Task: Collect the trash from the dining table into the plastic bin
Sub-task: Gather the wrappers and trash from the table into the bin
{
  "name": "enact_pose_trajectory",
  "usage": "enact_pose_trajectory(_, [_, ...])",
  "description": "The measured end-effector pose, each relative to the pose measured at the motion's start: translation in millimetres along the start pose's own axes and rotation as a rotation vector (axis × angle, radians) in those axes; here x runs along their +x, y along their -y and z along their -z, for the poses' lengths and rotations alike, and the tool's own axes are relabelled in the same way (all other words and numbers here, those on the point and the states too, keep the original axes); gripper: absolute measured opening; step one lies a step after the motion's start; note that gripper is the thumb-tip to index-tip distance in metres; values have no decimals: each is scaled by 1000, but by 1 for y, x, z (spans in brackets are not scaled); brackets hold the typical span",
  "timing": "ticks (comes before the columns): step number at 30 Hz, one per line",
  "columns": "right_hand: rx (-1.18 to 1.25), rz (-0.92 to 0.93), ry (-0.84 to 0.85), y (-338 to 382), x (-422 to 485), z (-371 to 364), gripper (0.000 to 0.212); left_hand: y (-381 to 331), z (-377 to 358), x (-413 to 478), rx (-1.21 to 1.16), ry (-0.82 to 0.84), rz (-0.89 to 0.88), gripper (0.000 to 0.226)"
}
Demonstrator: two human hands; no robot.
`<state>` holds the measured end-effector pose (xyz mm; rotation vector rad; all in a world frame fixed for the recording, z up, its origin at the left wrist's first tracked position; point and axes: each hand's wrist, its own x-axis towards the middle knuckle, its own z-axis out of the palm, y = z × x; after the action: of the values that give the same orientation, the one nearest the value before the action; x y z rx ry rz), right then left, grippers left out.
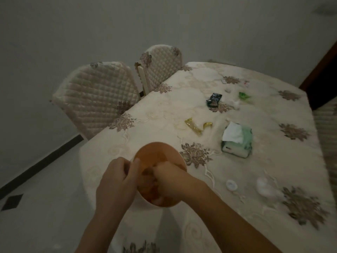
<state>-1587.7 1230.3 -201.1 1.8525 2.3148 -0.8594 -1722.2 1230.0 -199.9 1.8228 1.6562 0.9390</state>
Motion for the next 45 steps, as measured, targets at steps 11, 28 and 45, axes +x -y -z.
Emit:
enact_pose_trajectory(11, [536,-341,-1066,-92,-100,-12,17,-13,-20,-2,-65,61,-50,35])
enact_pose_trajectory(28, [242,-412,-757,-224,-103,-102,32,-68,-77,-31,40,-22,14,40])
enact_pose_trajectory(45, [410,-379,-777,-250,-146,-112,35,-91,-103,-63,27,-39,37,38])
